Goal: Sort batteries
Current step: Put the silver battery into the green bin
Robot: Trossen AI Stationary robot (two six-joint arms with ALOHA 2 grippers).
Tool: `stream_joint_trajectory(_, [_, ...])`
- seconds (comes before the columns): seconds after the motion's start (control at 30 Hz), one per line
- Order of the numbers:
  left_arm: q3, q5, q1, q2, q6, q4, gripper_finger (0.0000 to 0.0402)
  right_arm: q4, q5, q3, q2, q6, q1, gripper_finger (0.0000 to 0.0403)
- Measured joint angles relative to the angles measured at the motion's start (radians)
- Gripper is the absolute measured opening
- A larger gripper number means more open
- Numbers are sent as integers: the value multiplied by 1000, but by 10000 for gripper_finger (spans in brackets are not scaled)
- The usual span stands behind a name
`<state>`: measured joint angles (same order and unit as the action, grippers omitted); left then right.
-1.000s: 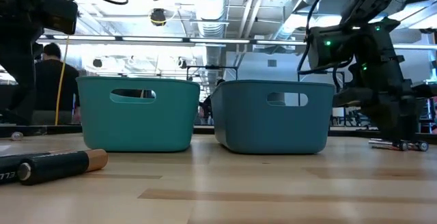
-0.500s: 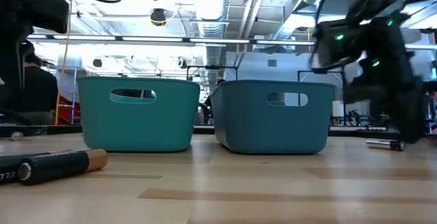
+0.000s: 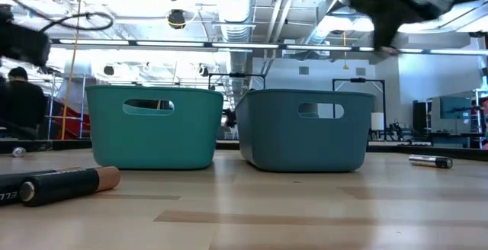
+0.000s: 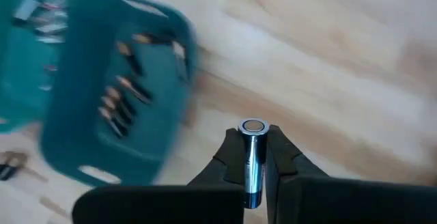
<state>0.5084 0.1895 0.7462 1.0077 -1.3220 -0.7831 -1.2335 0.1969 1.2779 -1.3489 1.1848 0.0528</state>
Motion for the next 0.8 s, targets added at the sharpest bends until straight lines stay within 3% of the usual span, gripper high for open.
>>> stream_joint_trajectory(0.37, [-55, -3, 84, 0, -104, 90, 82, 130, 22, 696, -596, -492, 15, 16])
stream_joint_trajectory(0.53, [-55, -2, 123, 0, -156, 128, 82, 161, 7, 974, -858, -637, 24, 16])
stream_joint_trajectory(0.63, [-55, 3, 144, 0, -183, 132, 82, 164, -57, 1079, -994, -670, 24, 16])
stream_joint_trajectory(0.8, [-55, 12, 171, 0, -217, 135, 82, 233, -117, 1057, -1110, -677, 24, 15])
